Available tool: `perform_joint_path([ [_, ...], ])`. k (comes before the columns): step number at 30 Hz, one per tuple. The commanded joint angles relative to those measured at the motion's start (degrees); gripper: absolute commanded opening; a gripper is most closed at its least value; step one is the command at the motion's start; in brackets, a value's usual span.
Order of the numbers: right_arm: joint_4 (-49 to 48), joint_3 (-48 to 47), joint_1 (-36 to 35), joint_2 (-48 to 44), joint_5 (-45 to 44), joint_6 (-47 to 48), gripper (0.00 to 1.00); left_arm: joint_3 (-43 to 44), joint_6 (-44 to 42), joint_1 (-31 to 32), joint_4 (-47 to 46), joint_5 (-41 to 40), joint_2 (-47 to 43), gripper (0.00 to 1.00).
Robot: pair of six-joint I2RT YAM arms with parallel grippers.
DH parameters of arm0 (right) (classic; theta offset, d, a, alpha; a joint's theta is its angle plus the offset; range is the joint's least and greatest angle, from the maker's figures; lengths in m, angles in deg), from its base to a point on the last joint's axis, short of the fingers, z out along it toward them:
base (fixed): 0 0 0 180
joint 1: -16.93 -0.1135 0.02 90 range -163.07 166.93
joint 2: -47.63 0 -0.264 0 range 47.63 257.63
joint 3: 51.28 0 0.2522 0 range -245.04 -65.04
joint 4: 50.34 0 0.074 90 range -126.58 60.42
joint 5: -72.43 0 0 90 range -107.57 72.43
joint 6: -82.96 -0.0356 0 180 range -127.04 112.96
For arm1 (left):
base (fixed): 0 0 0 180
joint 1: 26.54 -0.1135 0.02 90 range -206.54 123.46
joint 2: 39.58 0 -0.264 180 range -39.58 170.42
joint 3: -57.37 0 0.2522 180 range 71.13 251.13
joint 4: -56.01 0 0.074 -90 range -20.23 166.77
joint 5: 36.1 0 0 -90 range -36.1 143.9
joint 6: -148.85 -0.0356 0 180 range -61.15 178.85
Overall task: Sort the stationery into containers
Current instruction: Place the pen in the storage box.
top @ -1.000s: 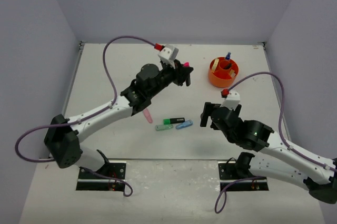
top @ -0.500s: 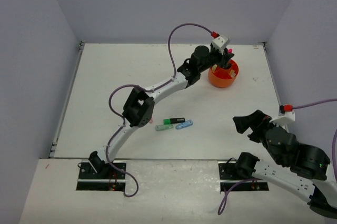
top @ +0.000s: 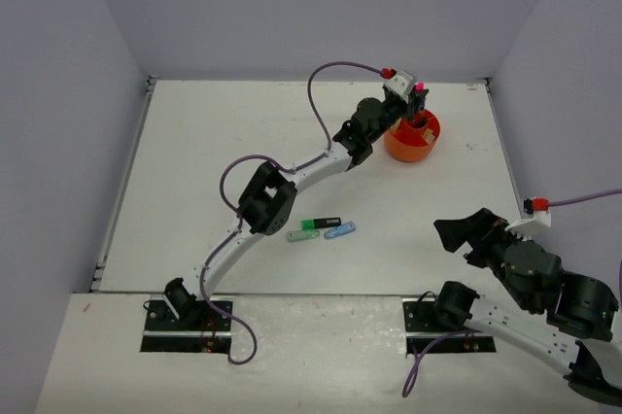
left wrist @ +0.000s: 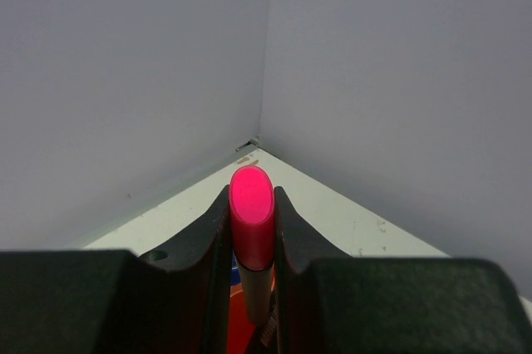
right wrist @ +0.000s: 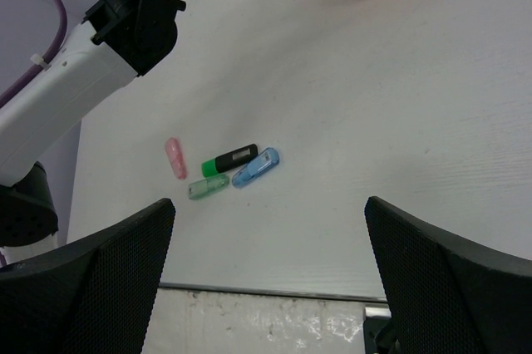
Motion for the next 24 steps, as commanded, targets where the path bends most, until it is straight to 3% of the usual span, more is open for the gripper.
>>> perform_joint_path([
  [1, -0.9, 0.0, -0.1, 0.7, 0.2, 0.6, 0.99, 2.6, -1.2, -0.5, -4.6, -2.0, 1.9, 0.01],
  [8, -1.6, 0.3, -0.2, 0.4, 0.0, 1.0, 0.99, -0.6, 0.4, -0.5, -5.6, -1.4, 1.6, 0.22],
  [10, -1.6, 0.4, -0.2, 0.7, 0.1, 1.0, 0.99, -0.8, 0.7, -0.6, -5.6, -1.6, 1.6, 0.42],
  [11, -1.6, 0.4, -0.2, 0.8, 0.1, 1.0, 0.99, -1.1, 0.8, -0.6, -5.6, -1.6, 1.5, 0.44],
  [12, -1.6, 0.4, -0.2, 0.9, 0.1, 1.1, 0.99, -2.0, 1.2, -0.5, -6.3, -2.0, 1.2, 0.66],
  [13, -1.6, 0.4, -0.1, 1.0, 0.1, 1.1, 0.99, -2.8, 1.4, -0.5, -7.0, -2.3, 0.9, 0.79],
  [17, -1.7, 0.5, -0.2, 1.3, -0.3, 1.3, 0.99, -5.1, 2.7, -0.4, -7.5, -1.5, -1.5, 0.84],
  [22, -2.5, 0.7, -0.2, 2.4, 0.2, 2.7, 0.99, -11.4, 3.2, 0.6, -7.5, -2.9, -10.9, 0.88],
  [24, -5.8, 1.8, -0.2, 3.5, 3.0, 5.5, 0.99, -17.0, 4.4, 0.9, -2.5, -6.7, -21.8, 1.0],
])
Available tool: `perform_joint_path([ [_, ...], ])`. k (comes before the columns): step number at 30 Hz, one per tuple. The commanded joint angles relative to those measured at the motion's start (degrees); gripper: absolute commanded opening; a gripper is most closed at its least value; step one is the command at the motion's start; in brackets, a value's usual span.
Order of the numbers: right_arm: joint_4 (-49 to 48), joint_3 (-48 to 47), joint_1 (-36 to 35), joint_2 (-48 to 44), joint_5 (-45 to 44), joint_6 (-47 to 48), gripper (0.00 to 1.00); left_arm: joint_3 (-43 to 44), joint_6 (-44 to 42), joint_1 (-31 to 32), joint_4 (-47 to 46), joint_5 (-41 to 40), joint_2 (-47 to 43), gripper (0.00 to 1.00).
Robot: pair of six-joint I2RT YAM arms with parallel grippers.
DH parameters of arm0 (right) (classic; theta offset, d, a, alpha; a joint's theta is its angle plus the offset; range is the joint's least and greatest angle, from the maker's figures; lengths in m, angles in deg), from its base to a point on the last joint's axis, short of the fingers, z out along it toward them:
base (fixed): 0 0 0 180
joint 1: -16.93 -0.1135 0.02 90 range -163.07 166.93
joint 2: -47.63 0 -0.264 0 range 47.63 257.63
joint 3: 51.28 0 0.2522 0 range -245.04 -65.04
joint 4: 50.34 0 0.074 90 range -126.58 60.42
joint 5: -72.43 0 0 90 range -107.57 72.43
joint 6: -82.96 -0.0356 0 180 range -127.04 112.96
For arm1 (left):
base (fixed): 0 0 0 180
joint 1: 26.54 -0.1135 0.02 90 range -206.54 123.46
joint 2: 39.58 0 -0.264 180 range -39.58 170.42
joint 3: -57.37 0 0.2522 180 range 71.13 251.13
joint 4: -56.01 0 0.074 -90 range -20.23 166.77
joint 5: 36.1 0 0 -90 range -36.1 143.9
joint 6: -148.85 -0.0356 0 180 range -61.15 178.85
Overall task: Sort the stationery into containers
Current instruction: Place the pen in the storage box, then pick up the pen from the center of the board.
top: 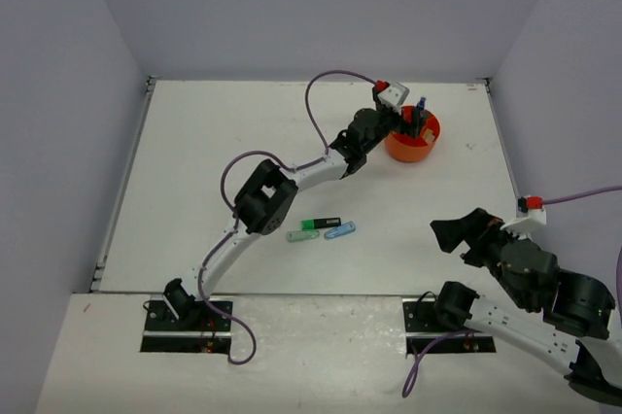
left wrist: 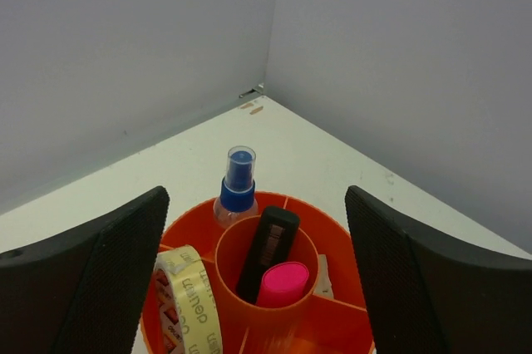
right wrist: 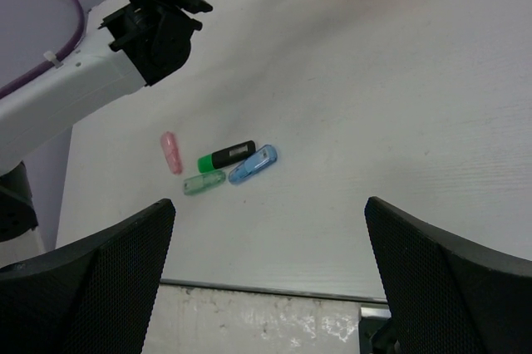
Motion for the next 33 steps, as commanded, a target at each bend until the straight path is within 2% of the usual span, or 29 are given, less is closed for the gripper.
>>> perform_joint_path([
  [1, -6.4, 1.7, -0.2, 3.4, 3.5, 5.3, 0.99, -7.2, 2.5, 1.1, 3.4, -7.3, -22.9, 1.0],
  [5, -13.7, 3.6, -0.2, 7.3, 10.3, 12.0, 0.99, -15.8, 6.1, 1.0, 17.2, -15.3, -39.8, 1.0],
  [6, -16.0, 4.3, -0.2, 8.7, 12.4, 13.7, 0.99, -21.1, 7.3, 1.0, 21.0, -17.0, -46.3, 1.0],
  [8, -26.6, 7.3, -0.2, 14.0, 19.0, 18.3, 0.99, -34.4, 11.6, 1.0, 26.0, -21.9, -59.5, 1.0],
  [11, -35.8, 8.2, -0.2, 29.3, 24.0, 24.7, 0.99, -57.3, 18.8, 1.0, 30.2, -25.5, -80.1, 1.0],
  [13, -41.5, 4.7, -0.2, 40.3, 27.3, 30.0, 0.98, -67.4, 22.7, 0.8, 34.4, -27.8, -90.9, 1.0],
  [16, -44.4, 0.3, -0.1, 57.7, 32.3, 45.7, 0.93, -76.7, 27.0, 0.8, 46.1, -30.3, -105.5, 1.0],
  [18, -43.3, -4.8, -0.1, 67.7, 28.5, 52.0, 0.93, -79.1, 28.5, 0.8, 53.2, -29.6, -113.4, 1.0],
  [23, -40.1, -15.1, 4.6, 80.5, 31.8, 59.8, 0.92, -77.5, 26.7, 0.8, 66.5, -27.9, -122.1, 1.0],
  [25, -38.4, -18.2, 6.6, 84.8, 34.1, 62.1, 0.86, -76.5, 26.2, 0.9, 71.6, -29.3, -125.1, 1.0],
  [28, -36.4, -20.0, 8.3, 88.6, 37.9, 65.0, 0.75, -78.0, 26.0, 0.8, 73.8, -30.9, -129.9, 1.0],
  [33, -33.5, -20.1, 9.8, 90.4, 39.1, 65.9, 0.74, -80.0, 25.5, 0.9, 72.5, -30.2, -132.8, 1.0],
])
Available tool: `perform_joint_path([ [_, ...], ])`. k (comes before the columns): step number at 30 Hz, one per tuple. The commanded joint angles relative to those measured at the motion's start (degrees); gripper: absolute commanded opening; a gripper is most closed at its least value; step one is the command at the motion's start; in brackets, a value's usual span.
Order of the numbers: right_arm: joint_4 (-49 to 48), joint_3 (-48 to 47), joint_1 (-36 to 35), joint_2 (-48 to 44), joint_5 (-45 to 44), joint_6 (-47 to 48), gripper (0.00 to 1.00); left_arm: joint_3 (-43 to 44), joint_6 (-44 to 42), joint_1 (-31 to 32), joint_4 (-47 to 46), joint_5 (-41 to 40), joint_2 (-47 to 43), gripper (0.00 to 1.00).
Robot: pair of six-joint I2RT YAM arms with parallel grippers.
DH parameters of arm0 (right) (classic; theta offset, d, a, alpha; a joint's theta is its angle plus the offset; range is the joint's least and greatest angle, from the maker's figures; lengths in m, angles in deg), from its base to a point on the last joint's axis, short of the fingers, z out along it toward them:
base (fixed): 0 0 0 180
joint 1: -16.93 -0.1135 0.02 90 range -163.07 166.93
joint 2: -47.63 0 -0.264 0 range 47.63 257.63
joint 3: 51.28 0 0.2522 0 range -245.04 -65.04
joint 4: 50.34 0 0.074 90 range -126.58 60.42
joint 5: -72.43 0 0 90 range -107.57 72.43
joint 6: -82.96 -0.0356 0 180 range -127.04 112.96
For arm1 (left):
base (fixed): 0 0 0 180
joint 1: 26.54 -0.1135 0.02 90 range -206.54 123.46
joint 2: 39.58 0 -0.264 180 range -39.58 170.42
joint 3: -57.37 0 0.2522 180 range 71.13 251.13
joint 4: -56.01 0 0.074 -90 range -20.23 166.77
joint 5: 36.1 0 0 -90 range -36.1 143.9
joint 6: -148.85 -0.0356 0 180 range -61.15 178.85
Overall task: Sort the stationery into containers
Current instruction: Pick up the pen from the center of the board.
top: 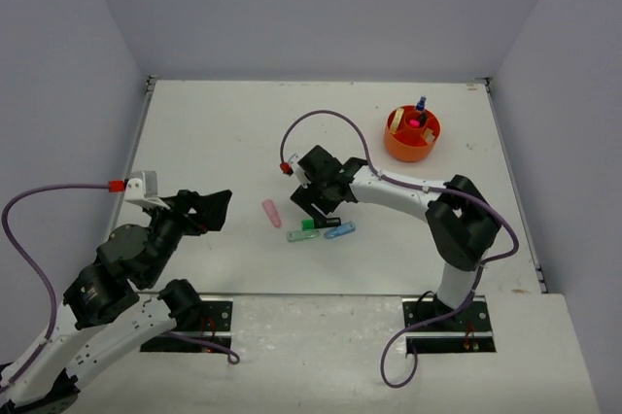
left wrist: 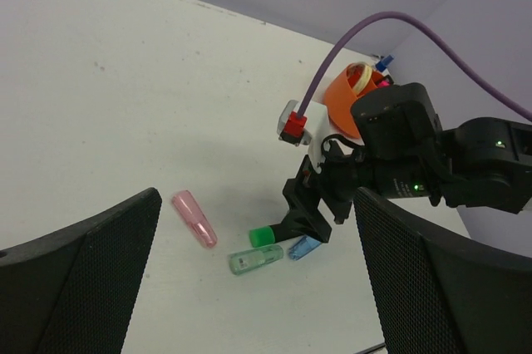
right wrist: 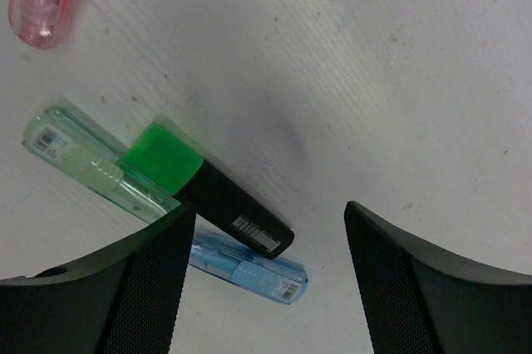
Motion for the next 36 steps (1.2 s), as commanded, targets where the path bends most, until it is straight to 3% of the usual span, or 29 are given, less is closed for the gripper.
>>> perform_joint_path([
  [1, 3.9, -0.8, 0.6, 0.5, 3.6, 4.2, 0.74, -0.9, -0.7, 0.0, 2.2, -0.5, -0.5, 1.0],
  [10, 5.0, -0.1, 1.0, 3.8, 1.4, 3.4, 0.72, -0.9, -2.4, -0.1, 1.6, 2.1, 3.5, 1.0],
  [19, 4.5, -0.8, 2.1, 7.0, -0.5, 2.2, 0.71, -1.7, -2.3, -0.1, 1.0, 2.0, 1.3, 1.0],
  [33, 3.6, -0.2, 5.3, 7.6, -0.9, -0.4, 0.54, -2.0, -2.1, -0.1, 0.6, 2.6, 1.7, 1.0],
  [36, 2.7, 0.3, 5.3, 7.0, -0.8, -0.4, 0.59, -2.0, -2.1, -0.1, 0.6, 2.7, 1.9, 1.0],
])
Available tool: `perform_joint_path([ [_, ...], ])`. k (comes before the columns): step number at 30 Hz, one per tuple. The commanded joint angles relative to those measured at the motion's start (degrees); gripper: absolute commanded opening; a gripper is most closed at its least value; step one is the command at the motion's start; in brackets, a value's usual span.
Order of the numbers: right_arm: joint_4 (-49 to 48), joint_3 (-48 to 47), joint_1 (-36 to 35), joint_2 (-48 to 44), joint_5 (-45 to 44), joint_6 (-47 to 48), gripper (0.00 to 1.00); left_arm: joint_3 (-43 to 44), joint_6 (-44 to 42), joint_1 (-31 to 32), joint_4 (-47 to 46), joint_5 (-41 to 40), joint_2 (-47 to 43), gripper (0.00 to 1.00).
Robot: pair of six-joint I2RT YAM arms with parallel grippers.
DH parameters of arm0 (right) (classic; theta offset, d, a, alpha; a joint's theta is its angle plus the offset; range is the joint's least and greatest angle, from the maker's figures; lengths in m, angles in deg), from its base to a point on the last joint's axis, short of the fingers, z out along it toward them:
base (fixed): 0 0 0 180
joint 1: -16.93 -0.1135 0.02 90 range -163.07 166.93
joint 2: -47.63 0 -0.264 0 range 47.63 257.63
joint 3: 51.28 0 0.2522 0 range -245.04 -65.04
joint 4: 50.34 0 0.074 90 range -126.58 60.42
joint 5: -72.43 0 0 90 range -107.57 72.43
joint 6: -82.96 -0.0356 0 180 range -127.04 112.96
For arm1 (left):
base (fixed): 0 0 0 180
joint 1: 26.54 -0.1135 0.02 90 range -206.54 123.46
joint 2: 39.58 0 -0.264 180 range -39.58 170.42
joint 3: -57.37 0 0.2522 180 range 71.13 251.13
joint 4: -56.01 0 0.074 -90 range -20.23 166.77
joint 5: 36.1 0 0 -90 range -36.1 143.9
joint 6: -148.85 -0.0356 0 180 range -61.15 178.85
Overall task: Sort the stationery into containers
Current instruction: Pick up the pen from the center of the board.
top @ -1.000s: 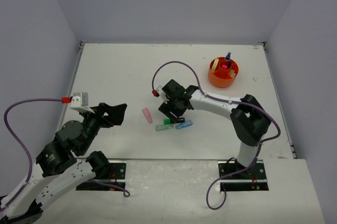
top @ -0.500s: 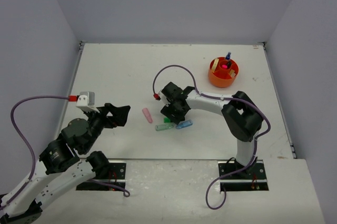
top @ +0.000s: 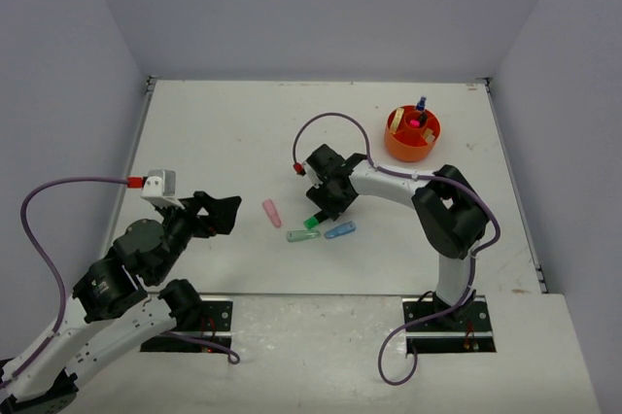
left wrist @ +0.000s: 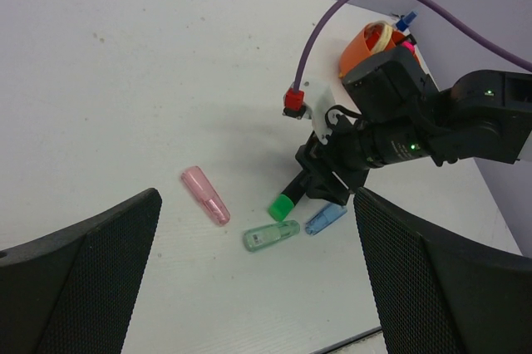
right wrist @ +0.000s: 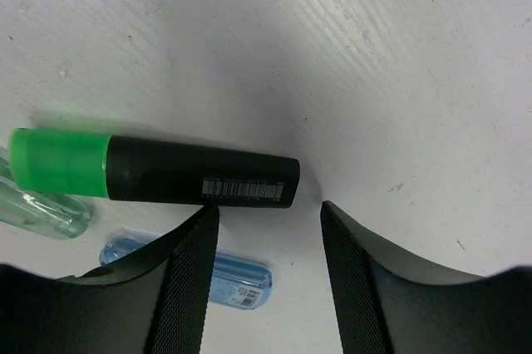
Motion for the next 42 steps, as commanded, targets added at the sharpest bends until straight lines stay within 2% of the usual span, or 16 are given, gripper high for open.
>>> perform_joint_path([
  [1, -1.9, 0.5, 0.1, 0.5, -0.5, -0.3, 0.62, -0.3, -1.4, -0.1, -1.2, 0.6, 0.5, 1.0],
  [3, -2.3, 0.9, 0.0, -0.3, 0.4, 0.7, 0.7, -0.2, -1.4, -0.1, -1.2, 0.5, 0.6, 1.0],
  [8, -3.2, -0.4, -1.6, 0.0, 1.8, 5.7, 0.75, -0.2, -1.5, -0.1, -1.4, 1.3, 1.2, 1.0],
  [18, 0.8, -7.5, -2.1, 4.0, 3.8, 12.1, 0.75, -0.4, -2.0, -0.1, -1.7, 2.0, 1.0, 1.0],
  [25, 1.6, -9.4, -2.5, 6.2, 8.4, 13.7, 0.75, -0.4, -2.1, -0.1, -1.9, 2.3, 0.5, 1.0],
  [26, 1.9, -10.0, -2.5, 6.6, 9.1, 13.6, 0.73, -0.6, -2.2, -0.1, -1.9, 2.3, 0.4, 1.0],
  [31, 4.5, -10.5, -2.4, 8.0, 9.3, 11.9, 0.45, -0.6, -2.3, -0.1, -2.0, 2.3, -0.1, 1.0],
  [36, 3.3, -8.5, -2.4, 6.7, 6.2, 9.2, 0.37, -0.7, -2.3, -0.1, -2.3, 2.3, -0.3, 1.0],
  [39, 2.0, -7.5, -2.2, 6.7, 2.3, 7.1, 0.28, -0.7, -2.2, -0.1, -2.3, 2.4, 0.0, 1.0],
  [41, 0.7, -7.0, -2.1, 6.5, -0.8, 5.4, 0.17, -0.8, -1.7, -0.1, -2.4, 2.2, 0.4, 1.0],
  [42, -0.4, -6.4, -2.0, 6.2, -2.6, 4.4, 0.06, -0.9, -1.3, -0.1, -2.7, 1.9, 0.6, 1.0],
])
